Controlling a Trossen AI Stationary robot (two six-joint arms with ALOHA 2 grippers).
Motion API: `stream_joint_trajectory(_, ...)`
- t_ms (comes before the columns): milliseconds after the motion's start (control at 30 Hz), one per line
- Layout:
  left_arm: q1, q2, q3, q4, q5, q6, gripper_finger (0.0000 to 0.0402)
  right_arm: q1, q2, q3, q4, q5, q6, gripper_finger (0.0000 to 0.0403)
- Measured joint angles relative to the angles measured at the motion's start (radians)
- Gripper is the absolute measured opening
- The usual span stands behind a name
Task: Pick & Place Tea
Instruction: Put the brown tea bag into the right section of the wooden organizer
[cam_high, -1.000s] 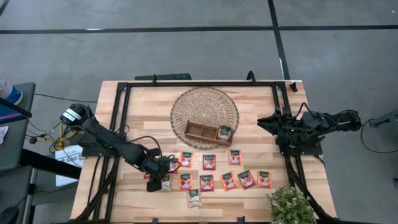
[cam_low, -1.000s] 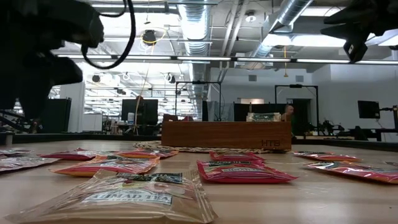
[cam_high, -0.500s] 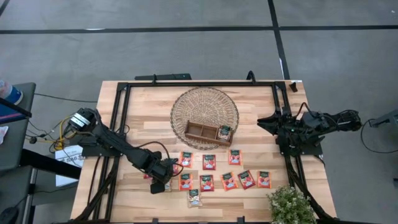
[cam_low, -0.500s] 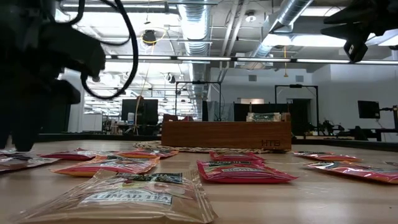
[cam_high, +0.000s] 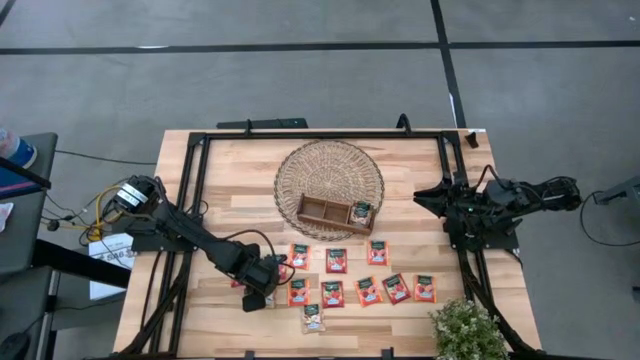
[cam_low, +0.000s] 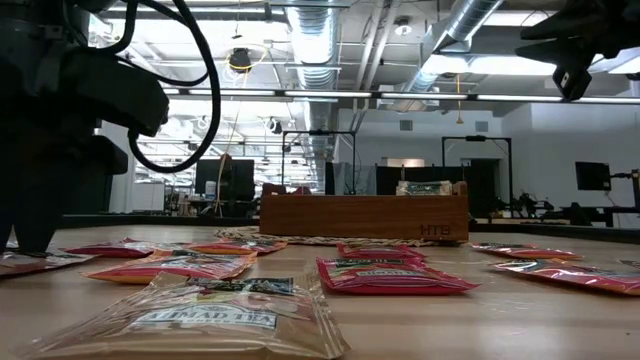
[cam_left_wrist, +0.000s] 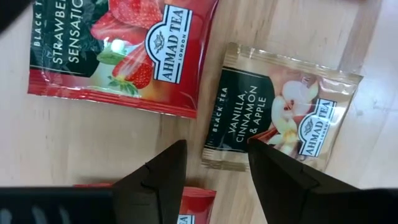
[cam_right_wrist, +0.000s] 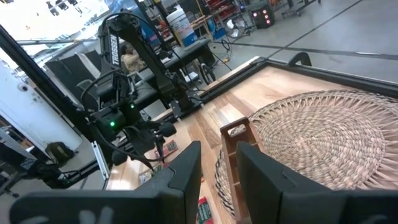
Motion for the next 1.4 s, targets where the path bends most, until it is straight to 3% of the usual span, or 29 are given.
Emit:
stream_joint_trajectory(167,0.0,0.005,0.0,0.008,-0.003,0.01,0.0152,0.0,0.0,0.0,0.0,-0.001,0.0,0.0093)
stream_joint_trajectory(767,0.002,0.011,-0.002,0.017,0.01,0.019,0.0005,0.0,0.0,0.0,0.0,-0.002,-0.007,0.0093)
stream_joint_trajectory(1400,-0.001,0.01,0.01,0.034,0.031,-0.001,0.0,0.0,0.0,0.0,0.0,0.0,-0.008,0.0093)
